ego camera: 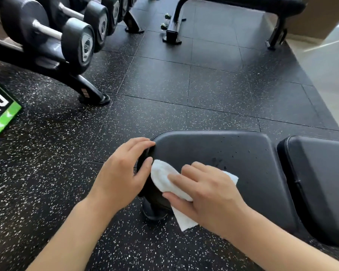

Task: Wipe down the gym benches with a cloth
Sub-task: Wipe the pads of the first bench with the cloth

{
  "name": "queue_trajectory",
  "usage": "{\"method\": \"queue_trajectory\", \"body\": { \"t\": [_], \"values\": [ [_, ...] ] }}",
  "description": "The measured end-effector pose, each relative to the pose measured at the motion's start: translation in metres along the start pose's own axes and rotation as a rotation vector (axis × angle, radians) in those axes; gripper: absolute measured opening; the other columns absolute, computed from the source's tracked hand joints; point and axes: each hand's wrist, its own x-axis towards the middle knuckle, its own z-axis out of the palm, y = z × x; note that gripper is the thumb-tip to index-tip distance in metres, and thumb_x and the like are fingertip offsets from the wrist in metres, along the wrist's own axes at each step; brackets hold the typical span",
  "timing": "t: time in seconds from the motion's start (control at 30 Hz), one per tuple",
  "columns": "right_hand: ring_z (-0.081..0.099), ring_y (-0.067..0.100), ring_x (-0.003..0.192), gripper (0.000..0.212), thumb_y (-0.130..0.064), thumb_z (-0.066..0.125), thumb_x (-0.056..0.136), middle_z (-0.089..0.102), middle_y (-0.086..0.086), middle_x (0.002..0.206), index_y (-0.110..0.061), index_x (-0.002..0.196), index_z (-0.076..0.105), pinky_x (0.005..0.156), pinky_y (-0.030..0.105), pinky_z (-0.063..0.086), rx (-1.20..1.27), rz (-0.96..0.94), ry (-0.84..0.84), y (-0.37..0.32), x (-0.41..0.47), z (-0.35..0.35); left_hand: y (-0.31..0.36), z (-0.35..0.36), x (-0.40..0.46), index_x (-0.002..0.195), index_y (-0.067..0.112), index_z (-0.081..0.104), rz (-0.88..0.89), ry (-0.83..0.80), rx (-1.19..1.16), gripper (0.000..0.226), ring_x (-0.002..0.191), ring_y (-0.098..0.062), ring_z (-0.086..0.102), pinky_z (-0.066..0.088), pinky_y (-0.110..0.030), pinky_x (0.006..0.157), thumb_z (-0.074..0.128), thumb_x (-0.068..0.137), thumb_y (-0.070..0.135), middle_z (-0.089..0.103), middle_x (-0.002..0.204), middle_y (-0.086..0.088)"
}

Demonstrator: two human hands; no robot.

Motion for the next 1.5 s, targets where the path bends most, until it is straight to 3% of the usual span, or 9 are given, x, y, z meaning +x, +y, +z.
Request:
{"method": "queue_trajectory", "body": {
  "t": [0.23,0.4,0.57,0.7,0.8,0.97,1.1,1.37,1.5],
  "values": [
    [0.065,0.028,0.088,0.032,-0.050,0.064,0.095,0.062,-0.001,0.083,-0.019,0.090,0.068,0.067,0.036,0.044,-0.173,0.547,0.047,0.090,0.026,-0.020,0.014,0.013,-0.001,0.142,0.021,0.062,0.021,-0.045,0.006,0.047,0.144,-0.010,0.042,0.022,-0.015,0.122,0.061,0.097,0.033,0.049,0.154,0.007],
    [0.063,0.026,0.078,0.030,-0.048,0.059,0.097,0.062,0.000,0.082,-0.020,0.098,0.068,0.064,0.040,0.052,-0.131,0.244,-0.029,0.013,0.027,-0.007,0.005,0.002,0.001,0.141,0.022,0.062,-0.004,-0.049,-0.014,0.045,0.140,-0.009,0.048,0.035,-0.029,0.121,0.053,0.098,0.034,0.052,0.150,0.011],
    [0.050,0.020,0.067,0.034,-0.048,0.058,0.099,0.053,-0.002,0.074,-0.017,0.089,0.067,0.057,0.035,0.043,0.006,0.042,-0.018,-0.007,0.008,-0.001,0.002,0.004,0.000,0.143,0.018,0.059,-0.014,-0.041,-0.040,0.047,0.141,-0.010,0.048,0.039,-0.035,0.119,0.047,0.100,0.032,0.053,0.149,0.009],
    [0.067,0.029,0.081,0.030,-0.046,0.067,0.094,0.065,0.003,0.081,-0.017,0.092,0.073,0.067,0.040,0.052,-0.153,0.337,0.083,0.064,0.014,-0.017,0.005,0.009,0.000,0.142,0.019,0.059,0.004,-0.029,-0.028,0.047,0.142,-0.010,0.046,0.032,-0.026,0.122,0.054,0.097,0.033,0.050,0.151,0.009],
    [0.066,0.029,0.090,0.030,-0.046,0.068,0.095,0.064,0.002,0.087,-0.018,0.104,0.073,0.074,0.042,0.051,-0.117,0.537,0.065,0.084,0.011,-0.025,0.010,0.015,0.001,0.141,0.018,0.061,0.044,-0.039,-0.022,0.050,0.143,-0.011,0.043,0.024,-0.019,0.123,0.053,0.096,0.038,0.048,0.153,0.006],
    [0.049,0.023,0.068,0.028,-0.042,0.063,0.099,0.052,-0.001,0.076,-0.016,0.091,0.067,0.059,0.039,0.045,-0.069,0.156,0.045,0.003,-0.013,-0.014,0.012,0.022,0.012,0.136,0.018,0.065,0.072,-0.022,-0.072,0.042,0.142,-0.013,0.043,0.028,-0.026,0.123,0.059,0.096,0.028,0.051,0.151,0.007],
    [0.038,0.020,0.067,0.030,-0.042,0.061,0.103,0.049,-0.001,0.076,-0.013,0.100,0.073,0.055,0.038,0.040,0.019,0.075,0.012,-0.008,-0.041,-0.017,0.016,0.030,0.018,0.131,0.020,0.068,0.063,0.004,-0.142,0.039,0.143,-0.013,0.044,0.031,-0.028,0.122,0.062,0.092,0.023,0.053,0.149,0.008],
    [0.056,0.024,0.072,0.028,-0.044,0.070,0.097,0.053,-0.003,0.077,-0.017,0.102,0.074,0.061,0.041,0.052,-0.124,0.520,0.103,0.073,-0.056,-0.045,0.025,0.037,0.022,0.121,0.015,0.074,0.173,0.031,-0.064,0.034,0.142,-0.019,0.047,0.036,-0.041,0.122,0.067,0.088,0.022,0.061,0.142,0.006],
    [0.056,0.028,0.069,0.023,-0.037,0.074,0.094,0.057,0.002,0.077,-0.016,0.102,0.070,0.059,0.042,0.051,-0.097,0.350,0.120,0.028,-0.037,-0.034,0.018,0.036,0.021,0.121,0.016,0.074,0.171,0.030,-0.108,0.033,0.141,-0.018,0.048,0.036,-0.039,0.121,0.066,0.089,0.019,0.060,0.142,0.006]
  ]
}}
